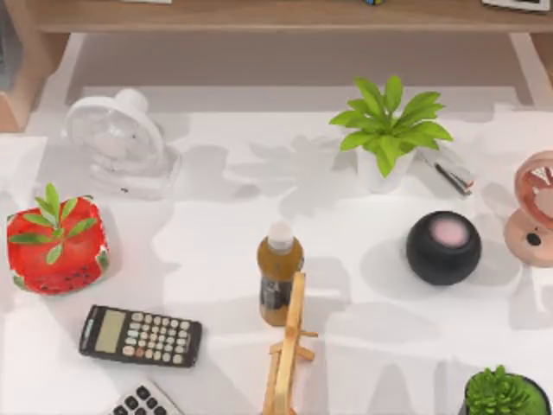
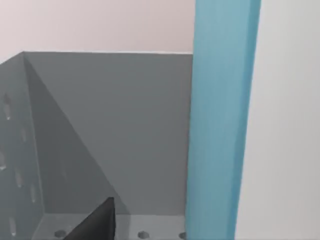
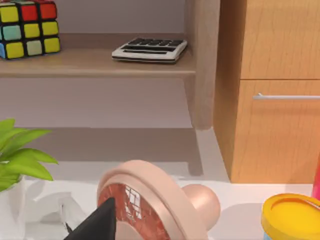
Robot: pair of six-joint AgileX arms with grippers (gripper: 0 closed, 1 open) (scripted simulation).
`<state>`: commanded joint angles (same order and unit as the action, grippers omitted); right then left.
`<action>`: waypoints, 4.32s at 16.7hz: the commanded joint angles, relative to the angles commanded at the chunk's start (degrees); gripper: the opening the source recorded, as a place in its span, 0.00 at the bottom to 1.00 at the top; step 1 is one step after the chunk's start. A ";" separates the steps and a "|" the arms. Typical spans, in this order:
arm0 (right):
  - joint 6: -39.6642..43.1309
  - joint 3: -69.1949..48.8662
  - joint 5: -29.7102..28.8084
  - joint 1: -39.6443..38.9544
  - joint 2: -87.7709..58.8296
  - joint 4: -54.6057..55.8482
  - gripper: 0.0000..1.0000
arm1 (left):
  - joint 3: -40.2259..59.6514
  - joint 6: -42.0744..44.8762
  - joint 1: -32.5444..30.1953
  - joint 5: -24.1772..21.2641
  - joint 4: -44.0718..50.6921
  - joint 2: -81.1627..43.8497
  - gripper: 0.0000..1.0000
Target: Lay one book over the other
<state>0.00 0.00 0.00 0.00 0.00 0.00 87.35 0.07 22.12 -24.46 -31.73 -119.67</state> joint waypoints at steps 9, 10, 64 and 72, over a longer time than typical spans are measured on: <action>0.00 0.00 0.00 0.00 0.00 0.00 1.00 | 3.07 -0.03 -0.52 0.49 1.07 -1.99 0.77; 0.00 0.00 0.00 0.00 0.00 0.00 1.00 | 3.07 -0.03 -0.52 0.49 1.07 -1.99 0.70; 0.00 0.00 0.00 0.00 0.00 0.00 1.00 | -41.00 112.73 20.79 -13.54 11.64 18.18 0.00; 0.00 0.00 0.00 0.00 0.00 0.00 1.00 | -43.14 117.22 20.40 -13.48 12.02 16.42 0.00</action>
<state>0.00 0.00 0.00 0.00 0.00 0.00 44.21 117.28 42.52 -37.94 -19.72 -103.25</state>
